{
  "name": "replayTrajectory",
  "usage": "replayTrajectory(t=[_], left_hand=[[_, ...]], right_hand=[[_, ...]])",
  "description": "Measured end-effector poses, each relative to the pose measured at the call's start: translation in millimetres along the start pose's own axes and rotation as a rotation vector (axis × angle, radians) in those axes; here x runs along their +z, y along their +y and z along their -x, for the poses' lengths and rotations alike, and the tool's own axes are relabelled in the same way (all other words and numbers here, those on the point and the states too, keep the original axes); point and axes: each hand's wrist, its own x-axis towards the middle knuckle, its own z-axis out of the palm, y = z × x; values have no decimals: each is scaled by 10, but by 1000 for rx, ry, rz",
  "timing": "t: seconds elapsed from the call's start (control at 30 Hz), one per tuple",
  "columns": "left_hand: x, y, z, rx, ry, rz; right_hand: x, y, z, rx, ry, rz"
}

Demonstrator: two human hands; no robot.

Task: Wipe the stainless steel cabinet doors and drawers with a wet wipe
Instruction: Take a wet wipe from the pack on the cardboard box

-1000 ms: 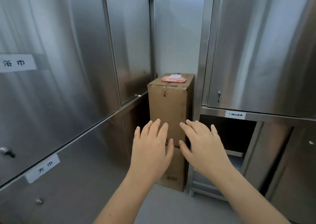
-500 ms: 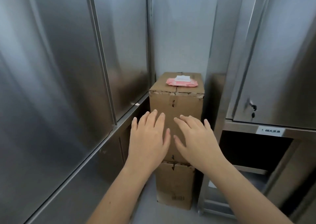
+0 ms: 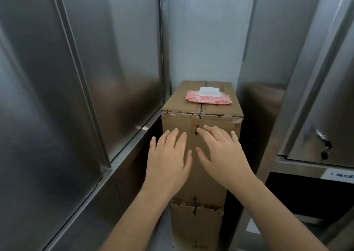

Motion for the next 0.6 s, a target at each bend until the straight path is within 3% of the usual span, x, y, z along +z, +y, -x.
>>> replayTrajectory(t=[0.33, 0.6], left_hand=[[611, -4, -1365, -39, 12, -77], [1094, 86, -1880, -11, -73, -37]], right_hand=[[222, 898, -1288, -31, 76, -47], [493, 1288, -1659, -10, 42, -88]])
